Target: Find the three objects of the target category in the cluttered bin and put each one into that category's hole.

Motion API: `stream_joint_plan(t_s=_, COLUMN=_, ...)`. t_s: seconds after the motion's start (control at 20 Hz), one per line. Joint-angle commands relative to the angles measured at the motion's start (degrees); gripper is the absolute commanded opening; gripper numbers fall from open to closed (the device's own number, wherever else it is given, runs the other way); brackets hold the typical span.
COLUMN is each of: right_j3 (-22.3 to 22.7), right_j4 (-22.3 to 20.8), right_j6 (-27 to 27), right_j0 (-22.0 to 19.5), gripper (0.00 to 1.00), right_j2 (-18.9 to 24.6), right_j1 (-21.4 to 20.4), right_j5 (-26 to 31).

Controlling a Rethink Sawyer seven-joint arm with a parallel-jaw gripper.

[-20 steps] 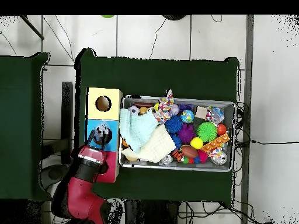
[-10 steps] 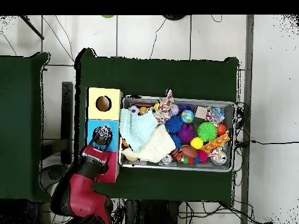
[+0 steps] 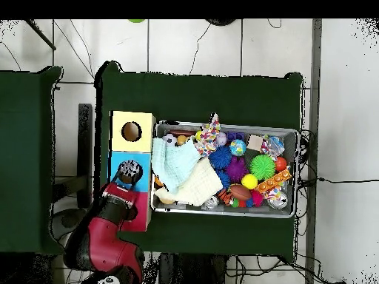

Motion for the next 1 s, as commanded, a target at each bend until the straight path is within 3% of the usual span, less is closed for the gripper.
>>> stream_joint_plan(t_s=0.05, right_j3=2.39, right_j4=-4.19, right_j6=13.90, right_j0=-4.67, gripper=1.00, right_j2=11.24, right_j1=1.14, right_j5=11.01)
stream_joint_plan(t_s=0.5, right_j3=6.98, right_j4=-9.52, right_j6=10.51, right_j0=-13.86, gripper=1.00, right_j2=18.71, right_j1=-10.20, right_j5=27.01)
stream_joint_plan(t_s=1.0, right_j3=6.44, right_j4=-10.08, right_j6=8.44, right_j0=-16.86, gripper=1.00, right_j2=20.47, right_j1=-11.69, right_j5=36.30)
